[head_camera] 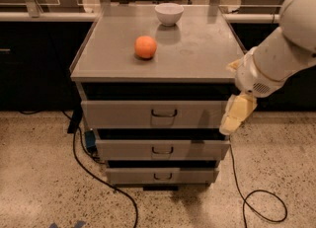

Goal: Open top drawer

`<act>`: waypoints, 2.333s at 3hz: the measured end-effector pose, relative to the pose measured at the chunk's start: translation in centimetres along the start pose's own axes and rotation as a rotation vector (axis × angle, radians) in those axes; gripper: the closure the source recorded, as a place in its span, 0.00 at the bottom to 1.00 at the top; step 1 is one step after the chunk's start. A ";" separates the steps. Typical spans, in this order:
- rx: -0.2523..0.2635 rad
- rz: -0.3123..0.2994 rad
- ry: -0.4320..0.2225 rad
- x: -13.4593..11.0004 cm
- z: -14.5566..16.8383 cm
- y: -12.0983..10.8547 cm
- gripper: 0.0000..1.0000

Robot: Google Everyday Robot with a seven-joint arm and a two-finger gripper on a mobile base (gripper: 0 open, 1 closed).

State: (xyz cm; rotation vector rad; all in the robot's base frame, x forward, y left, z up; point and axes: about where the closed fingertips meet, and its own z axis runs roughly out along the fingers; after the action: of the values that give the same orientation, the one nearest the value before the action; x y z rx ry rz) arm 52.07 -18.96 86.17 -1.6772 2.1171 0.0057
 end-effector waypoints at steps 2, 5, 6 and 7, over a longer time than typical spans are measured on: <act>0.035 0.048 -0.082 -1.0 6.0 0.8 0.00; 0.066 0.127 -0.094 0.1 12.6 0.3 0.00; 0.066 0.127 -0.094 0.1 12.6 0.3 0.00; 0.061 0.147 -0.113 0.3 13.5 0.2 0.00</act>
Offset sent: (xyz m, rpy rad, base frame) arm 0.0228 0.0354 -0.0874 0.1768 -0.0391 -0.0951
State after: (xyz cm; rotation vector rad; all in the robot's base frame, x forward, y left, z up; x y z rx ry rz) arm 56.29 -15.54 73.79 -1.4492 2.1280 0.0774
